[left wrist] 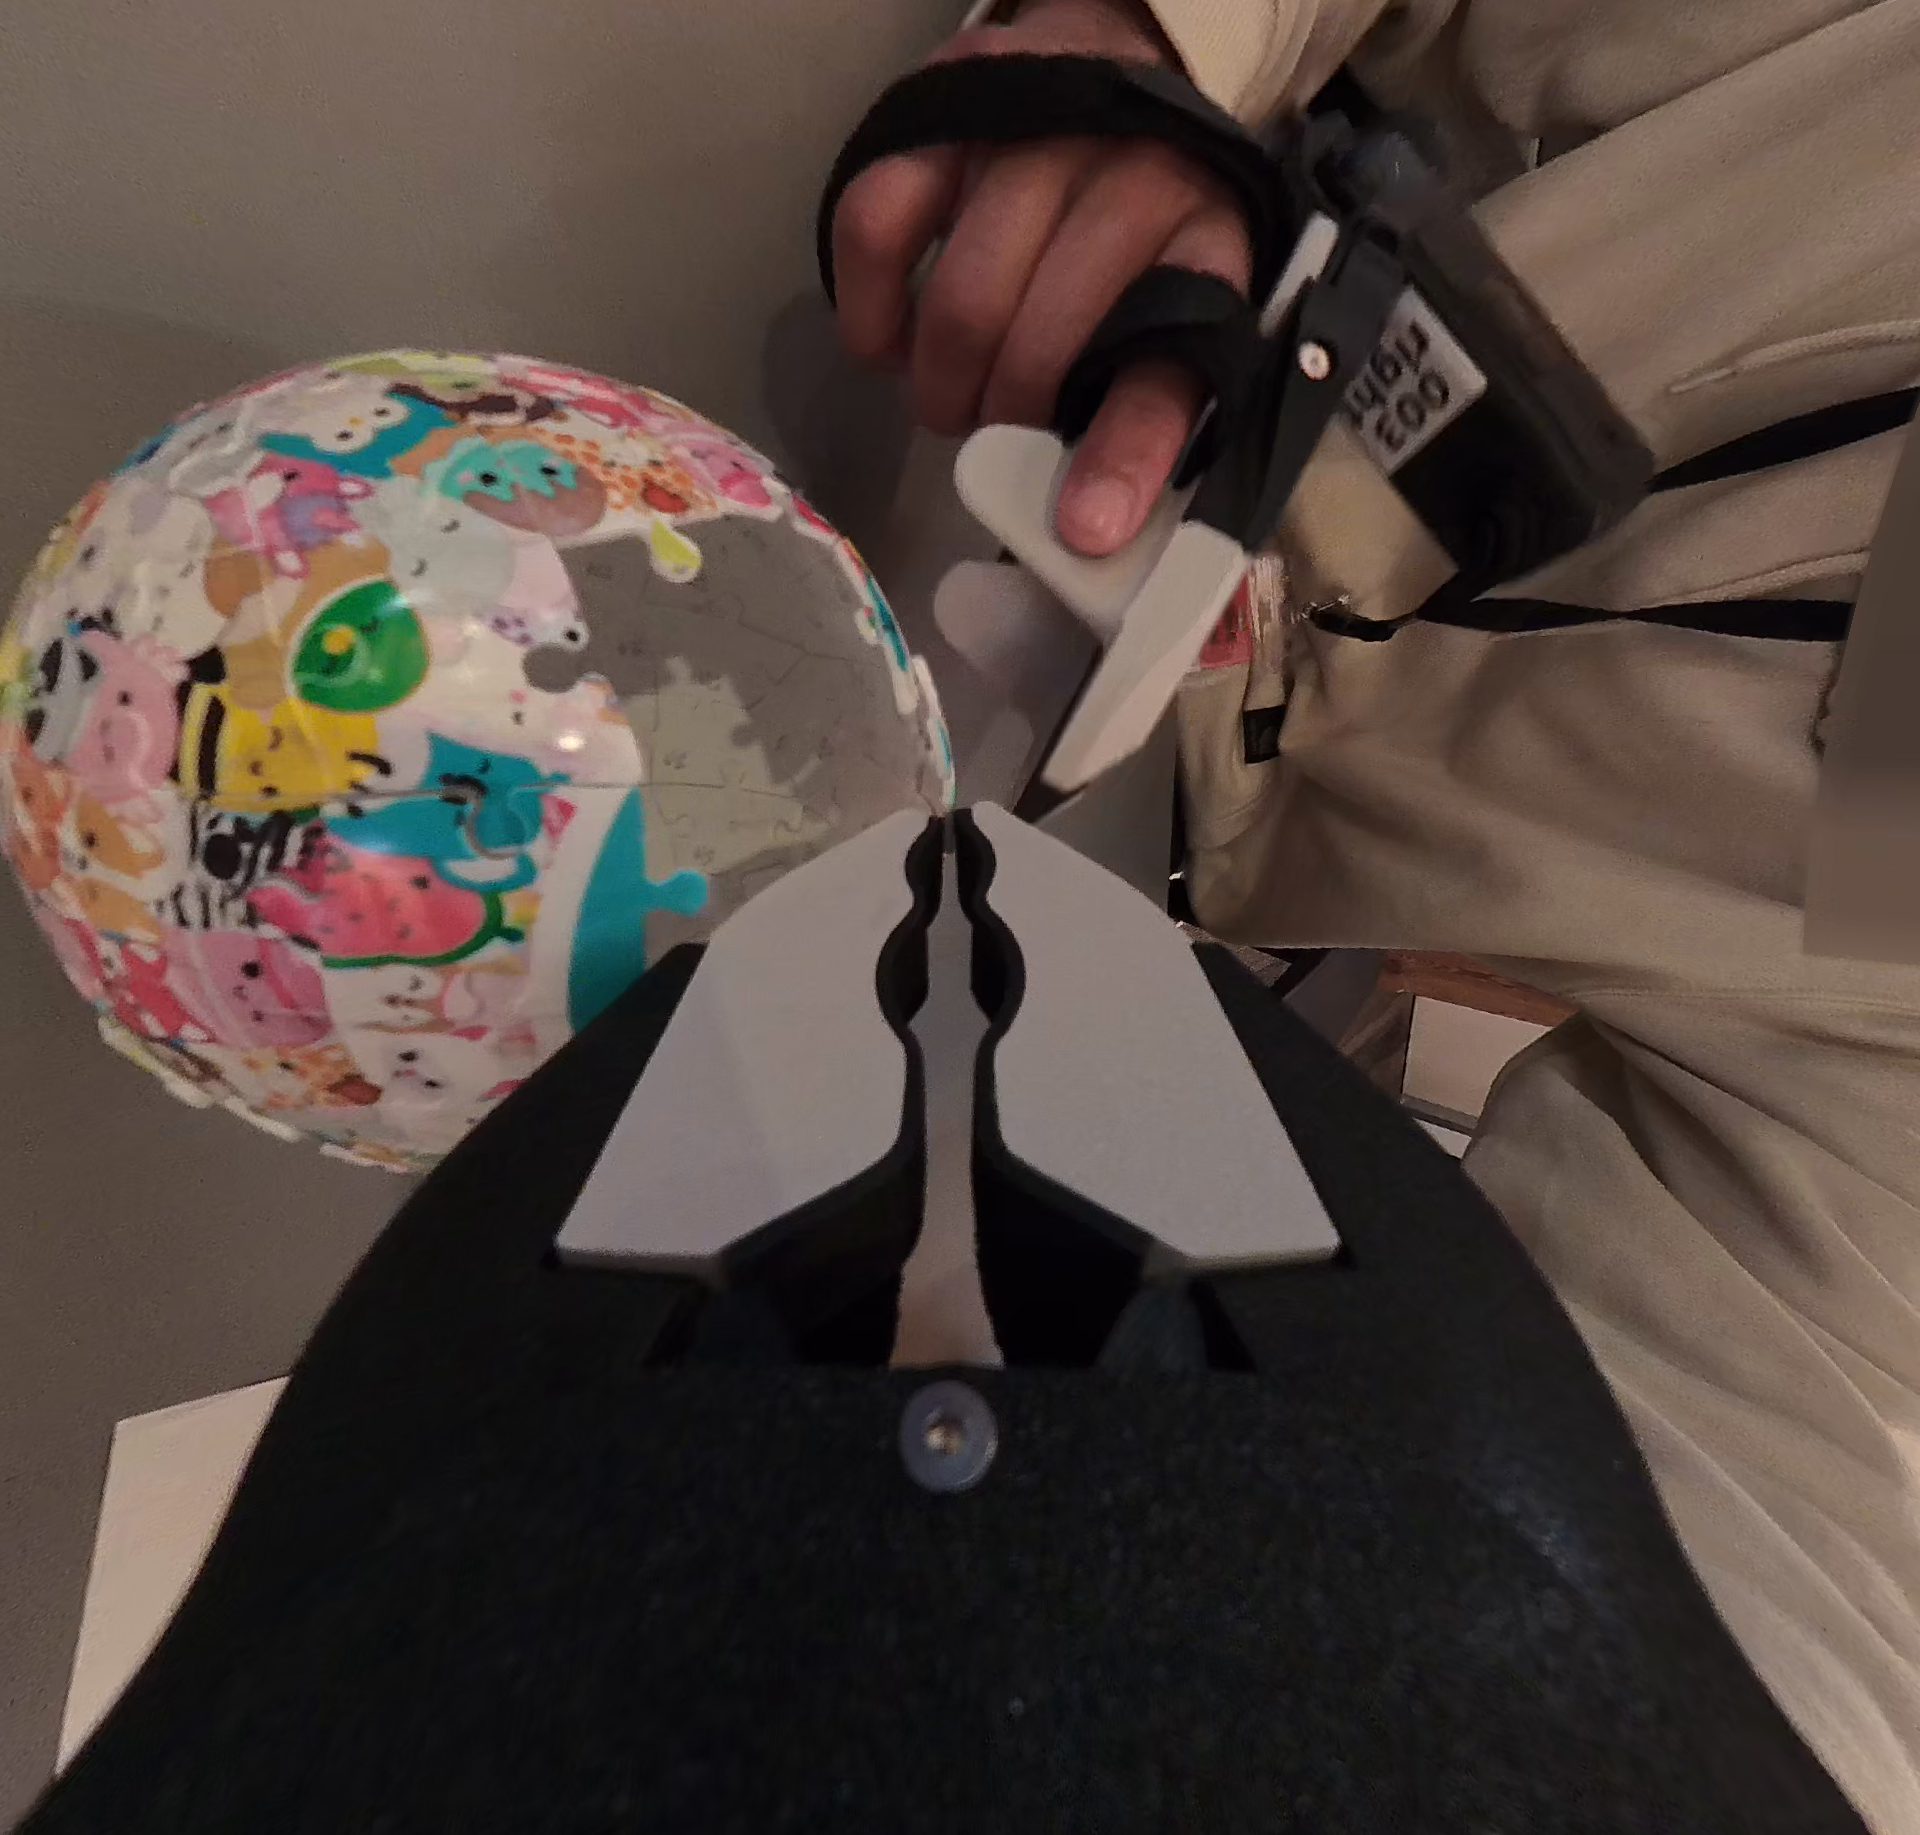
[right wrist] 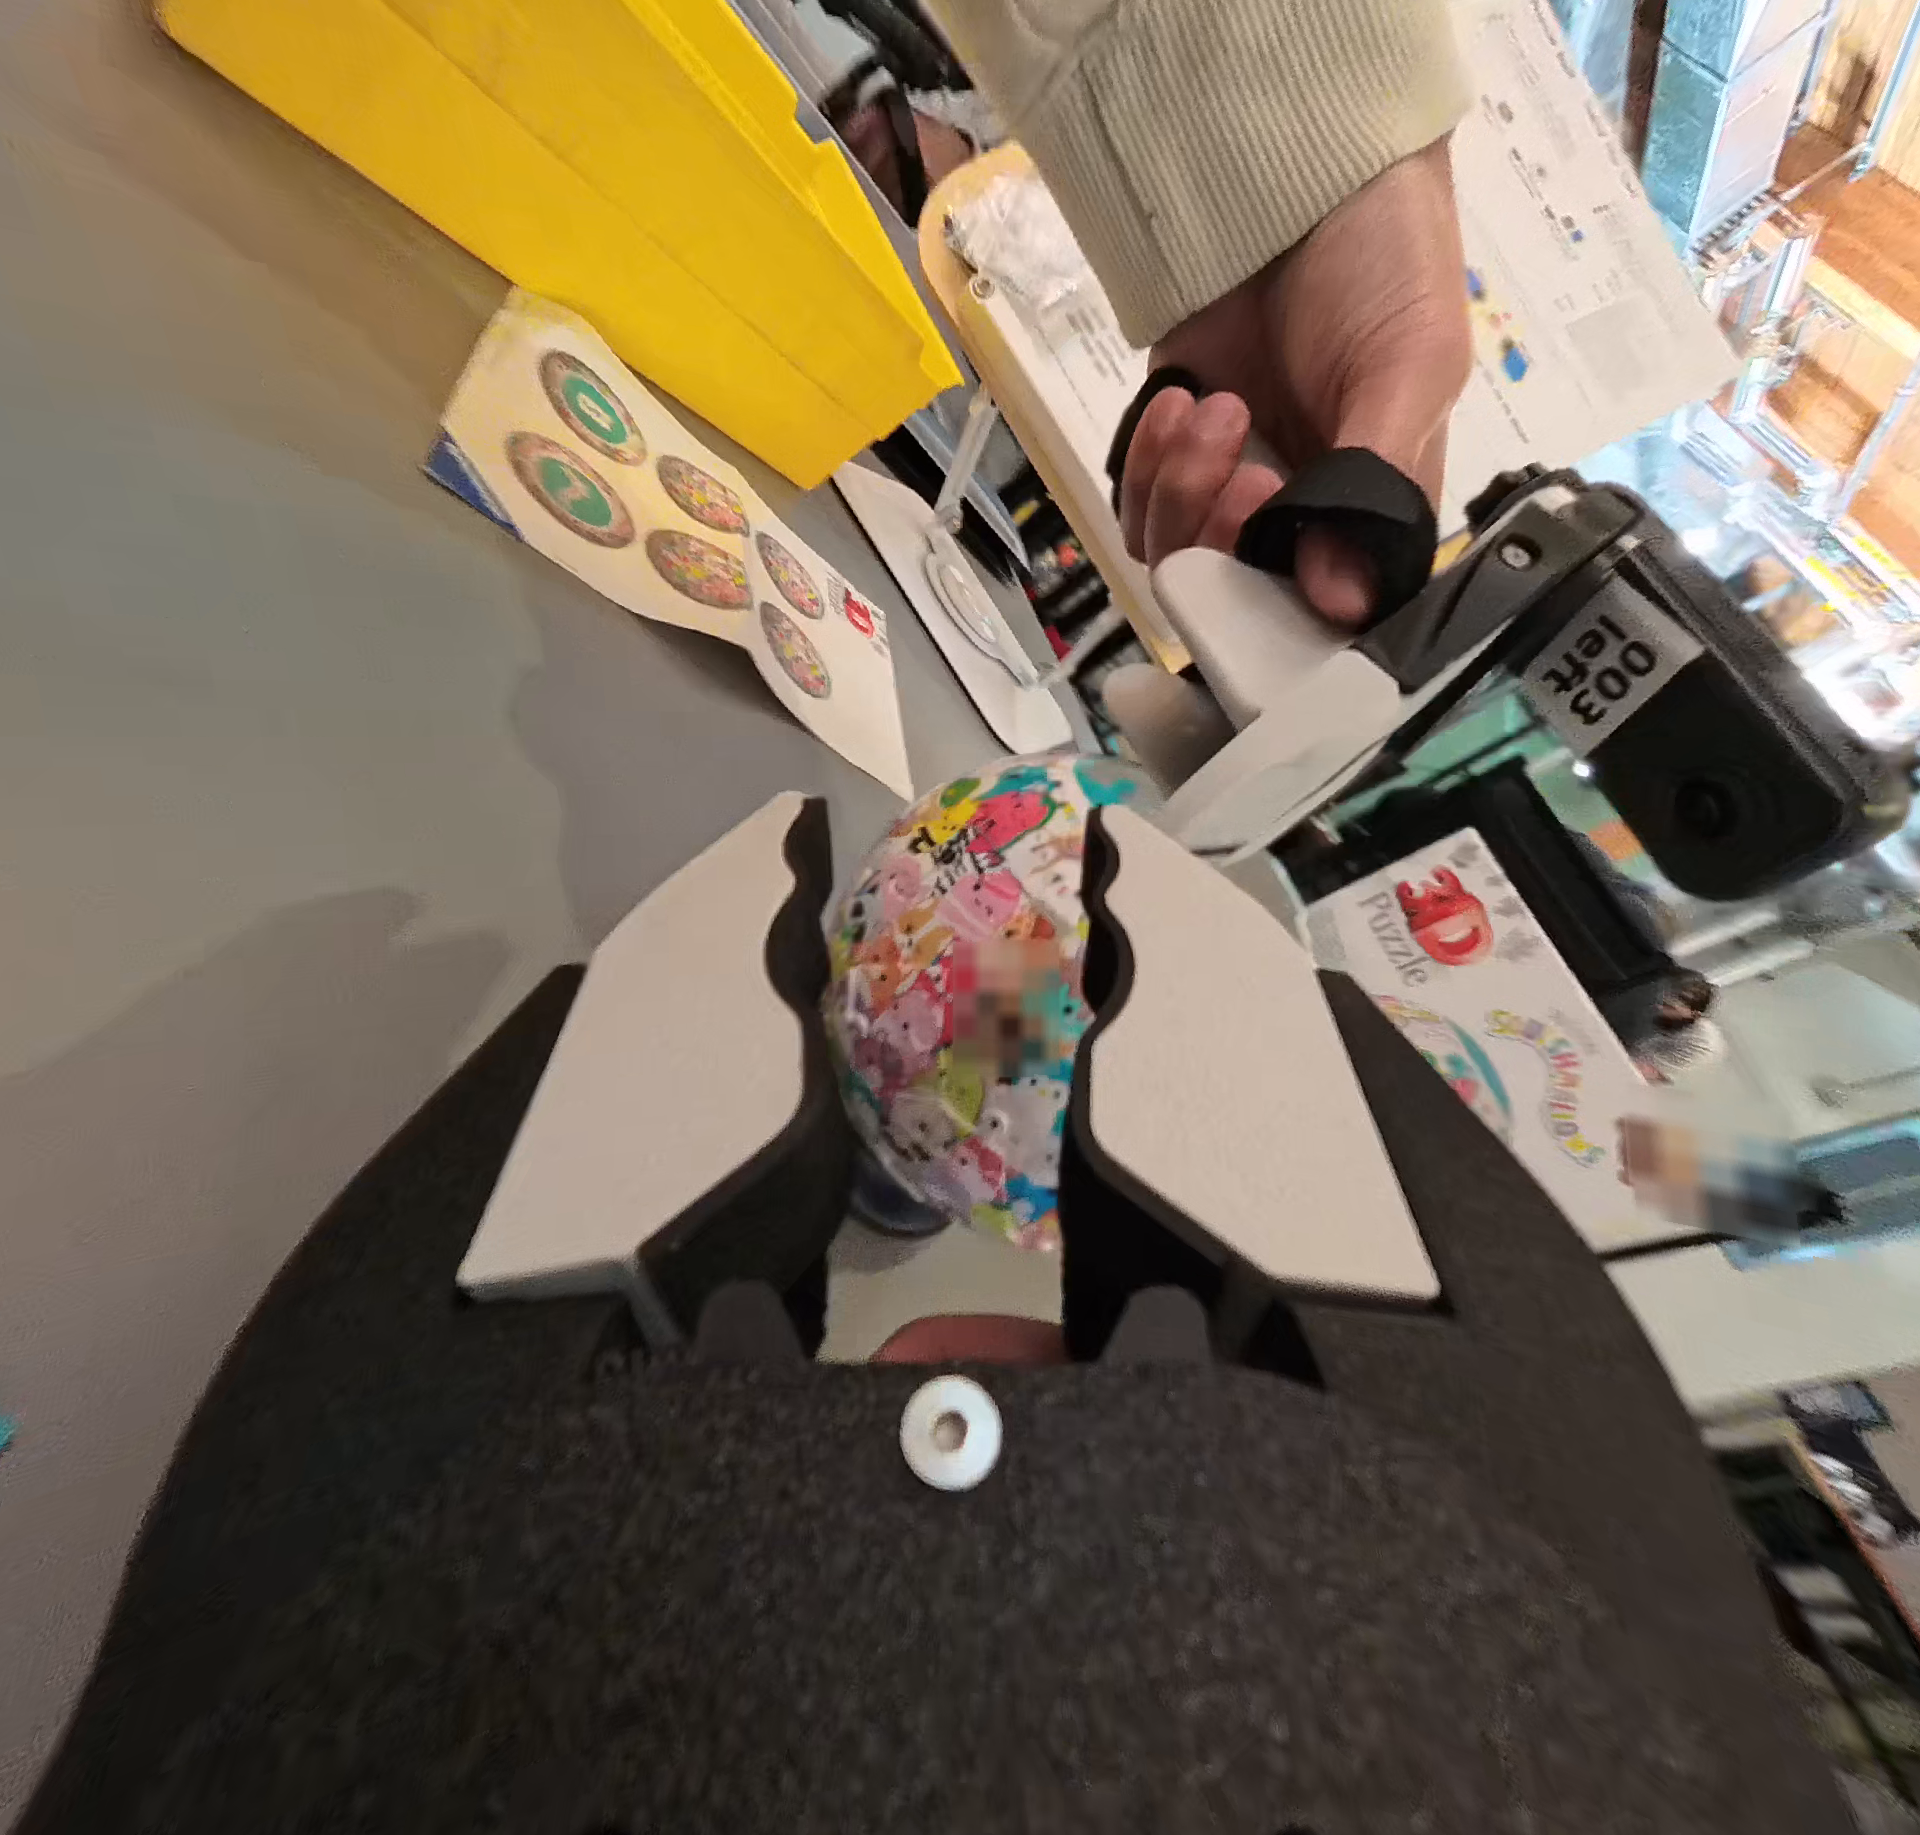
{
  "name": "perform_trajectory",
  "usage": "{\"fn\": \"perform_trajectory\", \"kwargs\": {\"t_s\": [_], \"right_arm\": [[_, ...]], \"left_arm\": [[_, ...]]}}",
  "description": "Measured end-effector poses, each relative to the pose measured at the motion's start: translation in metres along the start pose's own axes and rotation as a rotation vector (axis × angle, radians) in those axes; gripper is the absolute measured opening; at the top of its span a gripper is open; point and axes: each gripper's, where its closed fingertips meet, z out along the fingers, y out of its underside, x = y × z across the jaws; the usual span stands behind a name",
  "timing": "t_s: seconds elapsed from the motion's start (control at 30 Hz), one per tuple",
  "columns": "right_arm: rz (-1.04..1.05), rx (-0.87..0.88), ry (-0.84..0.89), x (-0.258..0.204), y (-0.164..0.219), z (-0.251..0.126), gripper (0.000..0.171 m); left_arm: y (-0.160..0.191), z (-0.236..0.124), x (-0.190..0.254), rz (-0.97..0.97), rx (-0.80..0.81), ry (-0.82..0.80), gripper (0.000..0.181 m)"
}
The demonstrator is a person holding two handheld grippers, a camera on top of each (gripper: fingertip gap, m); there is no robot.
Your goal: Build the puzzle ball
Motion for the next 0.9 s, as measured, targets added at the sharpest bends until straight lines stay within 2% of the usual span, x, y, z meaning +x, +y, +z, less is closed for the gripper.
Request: {"fn": "perform_trajectory", "kwargs": {"t_s": [0.07,0.23,0.37,0.43,0.47,0.57,0.6,0.67,0.77,0.9], "right_arm": [[0.065,0.029,-0.033,0.001,0.005,-0.016,0.045],[0.290,-0.046,-0.140,0.021,0.043,-0.046,0.044],[0.523,-0.126,-0.182,0.033,0.075,-0.054,0.047],[0.574,-0.191,-0.219,0.031,0.086,-0.054,0.056],[0.570,-0.216,-0.230,0.030,0.088,-0.054,0.054],[0.452,-0.149,-0.182,0.037,0.059,-0.054,0.037],[0.408,-0.101,-0.179,0.039,0.042,-0.052,0.029],[0.360,-0.083,-0.243,0.031,0.016,-0.040,0.025],[0.316,-0.131,-0.281,0.027,-0.001,-0.011,0.003],[0.282,-0.268,-0.284,0.020,0.003,0.020,0.000]], "left_arm": [[0.001,0.000,0.002,0.006,0.002,0.001,0.002],[-0.005,-0.011,0.020,0.057,0.068,0.037,0.001],[-0.004,-0.025,0.039,0.095,0.123,0.008,0.001],[0.004,-0.027,0.053,0.122,0.175,-0.024,0.001],[0.014,-0.023,0.059,0.129,0.186,-0.060,0.001],[0.062,0.006,0.058,0.070,0.202,-0.204,0.001],[0.078,0.025,0.056,0.029,0.220,-0.215,0.001],[0.106,0.067,0.055,-0.035,0.274,-0.171,0.001],[0.127,0.116,0.058,-0.109,0.424,-0.071,0.001],[0.132,0.140,0.060,-0.189,0.620,-0.061,0.001]]}}
